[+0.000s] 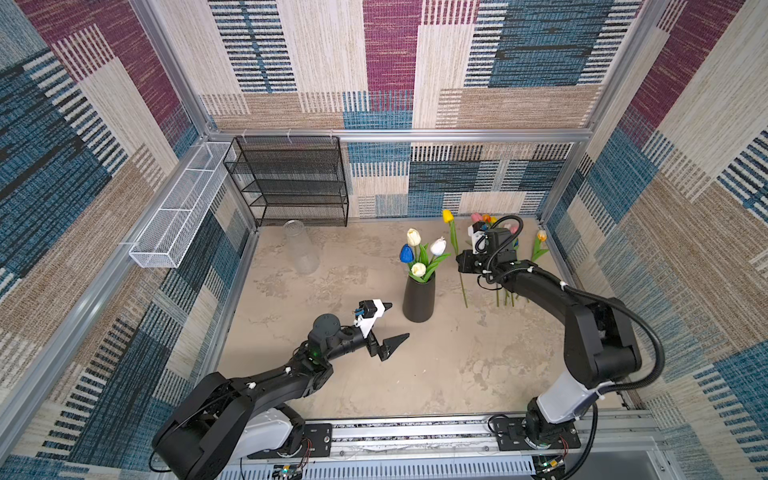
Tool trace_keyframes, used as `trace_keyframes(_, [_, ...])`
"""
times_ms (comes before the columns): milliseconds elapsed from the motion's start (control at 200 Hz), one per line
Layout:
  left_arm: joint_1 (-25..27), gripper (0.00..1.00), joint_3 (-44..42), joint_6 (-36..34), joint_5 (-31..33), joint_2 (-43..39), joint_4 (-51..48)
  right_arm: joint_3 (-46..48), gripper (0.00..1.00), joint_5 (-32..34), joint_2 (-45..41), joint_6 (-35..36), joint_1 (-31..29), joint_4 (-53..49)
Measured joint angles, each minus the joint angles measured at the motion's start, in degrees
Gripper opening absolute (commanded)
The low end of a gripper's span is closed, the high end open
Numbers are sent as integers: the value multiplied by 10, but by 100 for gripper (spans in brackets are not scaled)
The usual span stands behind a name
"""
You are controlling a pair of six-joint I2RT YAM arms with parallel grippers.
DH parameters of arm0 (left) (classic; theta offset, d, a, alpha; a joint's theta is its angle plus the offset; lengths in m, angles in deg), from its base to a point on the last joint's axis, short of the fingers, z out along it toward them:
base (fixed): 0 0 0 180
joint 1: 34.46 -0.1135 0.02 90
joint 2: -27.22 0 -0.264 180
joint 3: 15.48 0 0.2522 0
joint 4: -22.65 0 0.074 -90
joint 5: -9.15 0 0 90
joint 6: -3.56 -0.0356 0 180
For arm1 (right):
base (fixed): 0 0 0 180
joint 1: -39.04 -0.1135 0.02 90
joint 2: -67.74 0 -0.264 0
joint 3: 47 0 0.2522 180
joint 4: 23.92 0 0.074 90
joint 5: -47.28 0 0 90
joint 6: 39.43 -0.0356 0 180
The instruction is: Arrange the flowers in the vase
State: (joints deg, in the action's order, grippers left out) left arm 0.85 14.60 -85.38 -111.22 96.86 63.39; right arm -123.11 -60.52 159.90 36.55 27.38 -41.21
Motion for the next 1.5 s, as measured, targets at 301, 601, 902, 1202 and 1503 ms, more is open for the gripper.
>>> trace_keyframes(301, [0,99,0,0,0,3,0,173,0,-176,-229,-70,-13,389])
trace_keyframes(601, [0,99,0,0,0,9,1,193,0,-193,-193,-106,-102,671])
trace_keyframes(902, [0,99,0,-2,0,-10,-4,191,0,-133,-164,-77,-104,746])
trace_keyframes(1202, [0,99,0,-2,0,-1,-5,176,0,-116,-103,-62,-104,778])
trace_keyframes(1503, [0,99,0,-2,0,-2,-13,187,0,-118,-48,-63,-104,803])
